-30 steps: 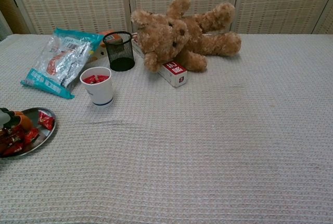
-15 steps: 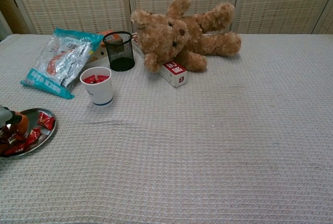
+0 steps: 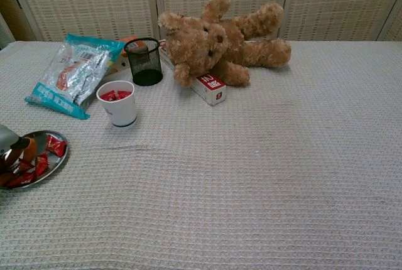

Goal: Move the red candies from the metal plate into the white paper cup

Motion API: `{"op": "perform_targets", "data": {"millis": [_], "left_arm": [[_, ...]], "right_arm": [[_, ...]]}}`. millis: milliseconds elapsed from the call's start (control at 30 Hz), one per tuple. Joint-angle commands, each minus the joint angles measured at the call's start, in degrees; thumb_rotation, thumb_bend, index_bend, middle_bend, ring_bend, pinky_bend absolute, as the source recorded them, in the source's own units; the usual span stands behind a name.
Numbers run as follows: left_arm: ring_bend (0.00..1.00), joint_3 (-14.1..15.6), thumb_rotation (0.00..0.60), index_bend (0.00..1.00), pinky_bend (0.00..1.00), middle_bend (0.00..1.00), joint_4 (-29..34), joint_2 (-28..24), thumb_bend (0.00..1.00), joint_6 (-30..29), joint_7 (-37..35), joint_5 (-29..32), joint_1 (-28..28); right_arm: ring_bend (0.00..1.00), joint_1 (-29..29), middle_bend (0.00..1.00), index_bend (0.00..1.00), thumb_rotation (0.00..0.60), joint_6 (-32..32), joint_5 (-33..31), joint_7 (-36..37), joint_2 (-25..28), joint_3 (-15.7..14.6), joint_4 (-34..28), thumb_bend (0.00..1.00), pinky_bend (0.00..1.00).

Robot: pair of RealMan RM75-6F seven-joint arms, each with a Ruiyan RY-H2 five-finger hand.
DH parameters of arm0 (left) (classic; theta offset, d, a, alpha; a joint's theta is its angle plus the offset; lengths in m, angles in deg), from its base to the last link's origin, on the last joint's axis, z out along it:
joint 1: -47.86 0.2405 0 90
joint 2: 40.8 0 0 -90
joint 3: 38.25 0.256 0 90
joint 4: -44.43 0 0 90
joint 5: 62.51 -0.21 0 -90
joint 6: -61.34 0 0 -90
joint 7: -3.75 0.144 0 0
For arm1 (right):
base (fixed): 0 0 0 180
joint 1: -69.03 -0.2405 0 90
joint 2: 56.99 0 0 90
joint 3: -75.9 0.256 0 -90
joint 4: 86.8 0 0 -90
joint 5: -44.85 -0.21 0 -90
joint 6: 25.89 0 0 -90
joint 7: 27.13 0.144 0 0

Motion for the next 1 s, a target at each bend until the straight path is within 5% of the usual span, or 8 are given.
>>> {"op": "perform_targets", "data": {"millis": [33,633,1000], "left_arm": [[0.57,-0.06,0.600,0.57,1.00,0.62,0.04,-0.10,0.42,-0.26,-0.55,-0.63,-0.11],[0.60,-2.08,0.600,0.61,1.00,0.67,2.05,-1.18,0.55,-1.60,-2.61,-2.17,-1.18],[0.60,-9.30,0.600,0.62,1.00,0.67,9.93,-2.97,0.55,-0.27,-3.93,-1.95,-7.49]], "right_arm": [[0.00,0.01,0.00,0.00,0.600,-0.03,0.02,-0.02,-0.01,0.00,0.00,0.05,0.00],[0.00,0.02,0.00,0.00,0.600,-0.02,-0.15,-0.01,-0.04,0.08,0.05,0.05,0.00],[0.00,-0.26,0.00,0.00,0.600,0.64,-0.61,-0.60,-0.38,0.20,0.06,0.05,0.00]]}}
